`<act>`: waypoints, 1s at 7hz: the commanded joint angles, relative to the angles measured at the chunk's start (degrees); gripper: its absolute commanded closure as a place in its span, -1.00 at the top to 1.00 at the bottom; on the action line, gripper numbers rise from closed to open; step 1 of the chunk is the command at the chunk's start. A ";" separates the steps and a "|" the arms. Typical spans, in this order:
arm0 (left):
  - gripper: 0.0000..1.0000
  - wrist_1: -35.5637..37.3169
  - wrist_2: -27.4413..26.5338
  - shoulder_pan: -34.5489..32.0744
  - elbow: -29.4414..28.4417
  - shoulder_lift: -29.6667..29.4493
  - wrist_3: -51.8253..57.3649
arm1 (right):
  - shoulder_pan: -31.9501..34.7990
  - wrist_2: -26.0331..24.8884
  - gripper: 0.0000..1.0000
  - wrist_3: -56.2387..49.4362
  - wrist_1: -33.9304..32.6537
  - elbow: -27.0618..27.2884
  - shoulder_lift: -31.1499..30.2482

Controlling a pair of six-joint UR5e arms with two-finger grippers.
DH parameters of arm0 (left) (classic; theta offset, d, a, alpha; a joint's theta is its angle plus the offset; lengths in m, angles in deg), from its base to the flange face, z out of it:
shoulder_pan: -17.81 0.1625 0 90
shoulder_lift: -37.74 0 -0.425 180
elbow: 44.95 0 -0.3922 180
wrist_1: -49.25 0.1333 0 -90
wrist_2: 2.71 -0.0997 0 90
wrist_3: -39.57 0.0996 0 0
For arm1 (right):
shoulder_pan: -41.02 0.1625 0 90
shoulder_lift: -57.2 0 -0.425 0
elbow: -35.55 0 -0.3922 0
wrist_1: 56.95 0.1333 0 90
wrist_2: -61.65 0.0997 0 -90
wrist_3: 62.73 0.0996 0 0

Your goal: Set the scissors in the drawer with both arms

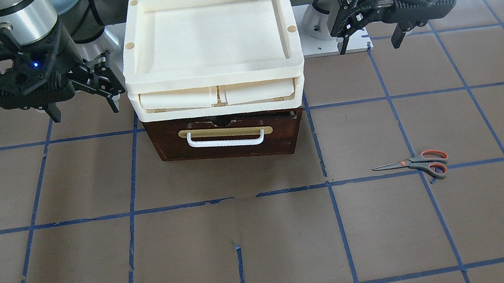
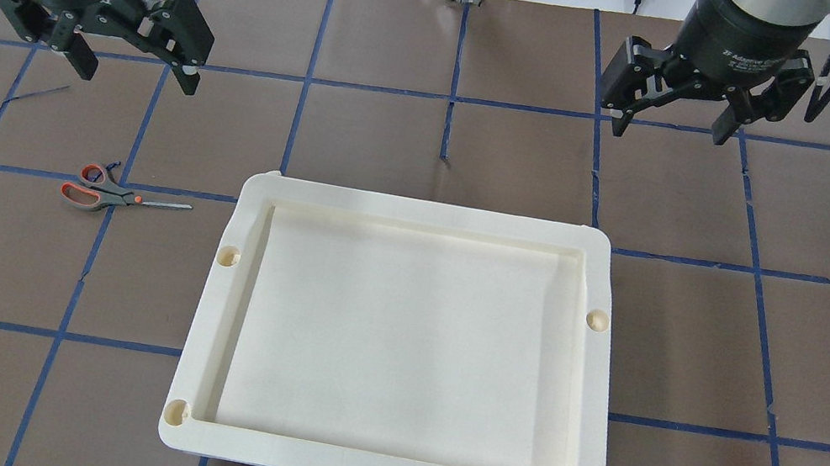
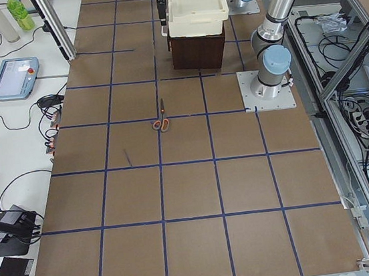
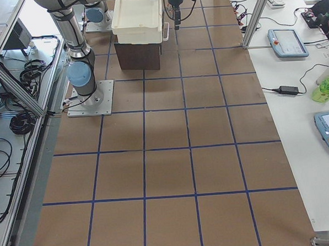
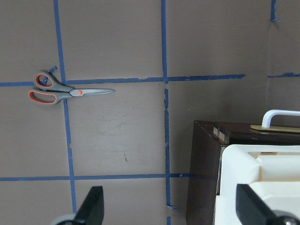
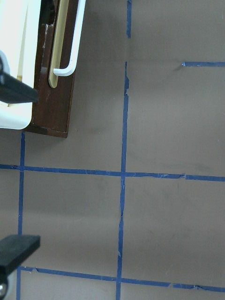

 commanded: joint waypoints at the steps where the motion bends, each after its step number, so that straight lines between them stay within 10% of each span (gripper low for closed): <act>1: 1.00 0.00 0.00 0.00 -0.04 0.00 0.00 | -1.58 0.08 1.00 -1.55 -0.14 0.16 0.28; 7: 1.00 -0.88 -0.09 0.00 0.93 0.88 0.00 | -0.46 0.69 1.00 -1.38 -0.84 -0.98 3.94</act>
